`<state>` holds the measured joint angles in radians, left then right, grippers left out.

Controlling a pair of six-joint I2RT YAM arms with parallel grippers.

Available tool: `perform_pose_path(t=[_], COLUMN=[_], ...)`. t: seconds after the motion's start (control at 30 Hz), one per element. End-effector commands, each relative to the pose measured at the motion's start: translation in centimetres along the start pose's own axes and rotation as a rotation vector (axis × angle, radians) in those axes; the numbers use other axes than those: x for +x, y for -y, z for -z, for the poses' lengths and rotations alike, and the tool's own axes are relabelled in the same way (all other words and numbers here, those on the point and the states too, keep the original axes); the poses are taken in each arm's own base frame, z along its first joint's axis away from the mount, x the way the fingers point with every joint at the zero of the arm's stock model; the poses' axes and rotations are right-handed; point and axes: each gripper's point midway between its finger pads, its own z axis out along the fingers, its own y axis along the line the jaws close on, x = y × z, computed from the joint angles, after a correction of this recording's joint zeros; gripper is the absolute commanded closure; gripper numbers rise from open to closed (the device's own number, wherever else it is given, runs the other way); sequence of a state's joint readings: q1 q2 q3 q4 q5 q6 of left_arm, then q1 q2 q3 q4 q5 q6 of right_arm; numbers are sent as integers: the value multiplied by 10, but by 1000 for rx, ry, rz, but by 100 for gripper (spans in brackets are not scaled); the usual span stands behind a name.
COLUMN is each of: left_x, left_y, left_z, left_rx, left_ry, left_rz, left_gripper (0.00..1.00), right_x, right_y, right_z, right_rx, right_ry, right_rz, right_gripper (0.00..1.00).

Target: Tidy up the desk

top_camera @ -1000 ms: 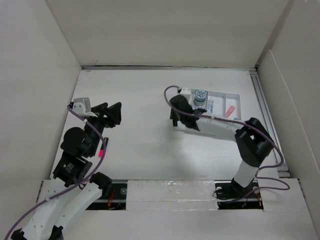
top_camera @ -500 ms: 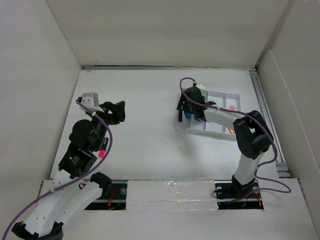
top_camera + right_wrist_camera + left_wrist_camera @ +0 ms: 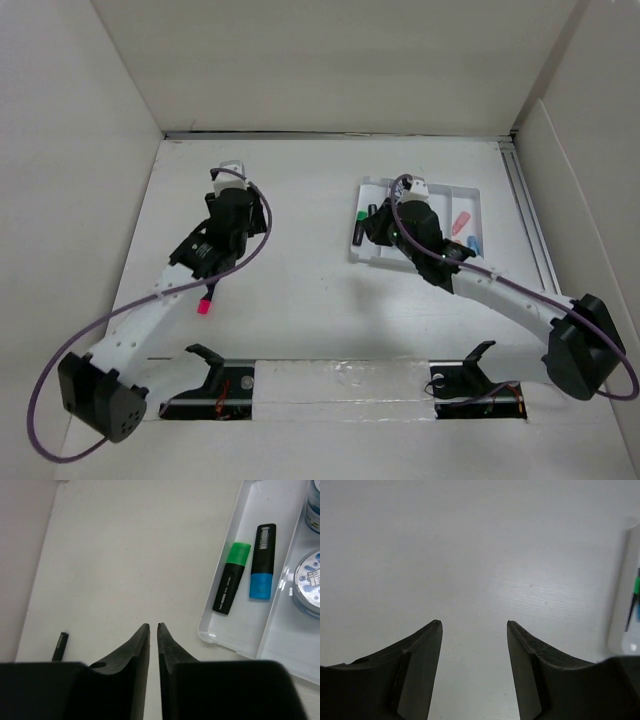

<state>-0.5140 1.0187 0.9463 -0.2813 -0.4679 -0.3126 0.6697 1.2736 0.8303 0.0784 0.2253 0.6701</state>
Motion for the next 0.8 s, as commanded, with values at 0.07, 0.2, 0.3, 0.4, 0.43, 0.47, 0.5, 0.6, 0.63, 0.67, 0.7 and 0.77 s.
perform_pose_path(t=[0.07, 0.2, 0.3, 0.4, 0.43, 0.47, 0.5, 0.6, 0.63, 0.67, 0.7, 0.77], left_x=[54, 44, -10, -48, -58, -66, -71, -86, -91, -100, -106, -124], left_y=[-35, -53, -43, -41, -45, -49, -51, -51, -53, -53, -53, -52], left_z=[1, 10, 40, 60, 69, 74, 81, 95, 103, 110, 116, 136], left_rx=[-172, -208, -64, 7, 9, -2, 8, 35, 48, 66, 83, 136], left_ry=[-302, -256, -20, 133, 175, 206, 231, 282, 310, 343, 367, 442], left_rz=[25, 170, 309, 364, 377, 386, 388, 391, 390, 396, 396, 403], left_gripper=[50, 50, 50, 49, 49, 49, 49, 48, 48, 48, 48, 47], right_x=[-17, -15, 6, 56, 65, 76, 94, 137, 149, 155, 167, 199], right_y=[-17, -24, -38, -52, -76, -82, -78, -102, -108, -132, -140, -171], right_z=[16, 20, 7, -7, -6, -8, -17, -24, -26, -25, -27, -35], right_rx=[-103, -156, -225, -262, -297, -294, -244, -261, -268, -312, -315, -354], right_ry=[57, 53, -26, -205, -220, -238, -261, -340, -363, -371, -396, -444], right_rz=[-46, -38, -18, 66, 100, 129, 175, 260, 272, 282, 285, 311], right_gripper=[75, 64, 63, 74, 77, 84, 88, 98, 97, 95, 91, 66])
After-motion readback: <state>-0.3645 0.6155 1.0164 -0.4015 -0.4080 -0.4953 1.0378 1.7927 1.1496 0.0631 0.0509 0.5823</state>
